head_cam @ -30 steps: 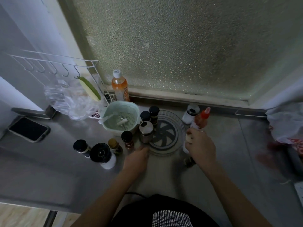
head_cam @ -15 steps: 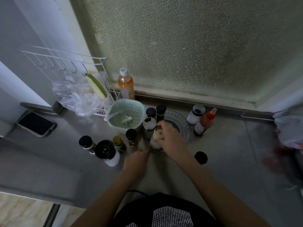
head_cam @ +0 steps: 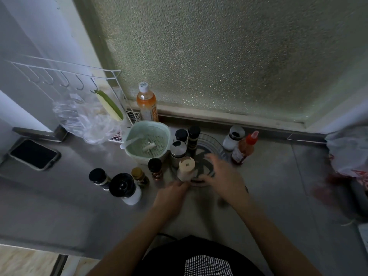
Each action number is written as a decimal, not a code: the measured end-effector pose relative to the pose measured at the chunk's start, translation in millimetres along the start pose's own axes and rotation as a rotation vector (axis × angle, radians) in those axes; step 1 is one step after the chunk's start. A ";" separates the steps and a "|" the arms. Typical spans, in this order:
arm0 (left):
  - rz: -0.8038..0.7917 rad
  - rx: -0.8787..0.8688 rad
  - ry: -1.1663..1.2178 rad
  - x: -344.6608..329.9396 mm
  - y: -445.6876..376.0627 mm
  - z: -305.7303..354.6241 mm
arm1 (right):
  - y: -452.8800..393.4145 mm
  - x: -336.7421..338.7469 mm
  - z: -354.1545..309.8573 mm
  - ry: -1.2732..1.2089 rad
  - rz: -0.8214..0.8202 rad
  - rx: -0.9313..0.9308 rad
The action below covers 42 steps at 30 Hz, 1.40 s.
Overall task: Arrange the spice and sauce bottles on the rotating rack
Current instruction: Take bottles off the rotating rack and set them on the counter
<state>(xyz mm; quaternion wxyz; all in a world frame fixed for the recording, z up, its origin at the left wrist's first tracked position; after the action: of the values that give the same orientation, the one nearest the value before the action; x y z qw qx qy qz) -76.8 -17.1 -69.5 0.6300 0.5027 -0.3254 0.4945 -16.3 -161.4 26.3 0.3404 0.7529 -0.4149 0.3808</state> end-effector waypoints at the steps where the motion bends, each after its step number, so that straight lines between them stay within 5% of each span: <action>1: -0.009 0.007 0.000 -2.0 -0.7 -0.3 | 9.2 4.4 19.2 0.129 -0.053 -0.078; 5: 0.006 0.021 0.027 -5.6 -2.4 -1.9 | 43.5 -13.3 66.7 0.146 -0.286 -0.339; 18: 0.153 -0.033 0.132 9.8 8.7 -5.6 | 5.5 7.4 -9.2 -0.162 0.155 0.073; 33: 0.014 -0.035 0.109 12.1 4.9 6.8 | -10.8 -40.3 3.2 -0.319 -0.153 0.055; 35: 0.002 -0.038 0.091 10.3 4.3 6.4 | -11.1 -14.1 10.7 -0.337 -0.007 0.162; 37: -0.020 -0.051 0.062 6.6 3.3 6.8 | -15.1 26.0 32.8 -0.306 0.440 0.171; 39: -0.054 -0.055 0.037 2.8 2.2 8.3 | -18.8 61.0 62.4 -0.221 0.777 -0.011; 42: -0.090 -0.070 -0.023 0.6 -0.5 13.1 | -41.3 71.9 94.0 -0.177 0.630 -0.178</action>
<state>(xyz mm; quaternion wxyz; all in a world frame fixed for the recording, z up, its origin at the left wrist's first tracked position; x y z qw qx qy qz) -75.0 -29.5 -65.4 0.6650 0.5003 -0.3267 0.4480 73.9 -248.0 34.8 0.2331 0.5849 -0.6869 0.3629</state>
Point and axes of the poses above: each hand's wrist, its own y-axis away from the middle knuckle, its own x-axis out of the back of the hand, z = x × y, the point moved 4 cm from there along -y, towards the middle knuckle, and after that the axes turned 8 degrees about x, right-handed, at the moved point
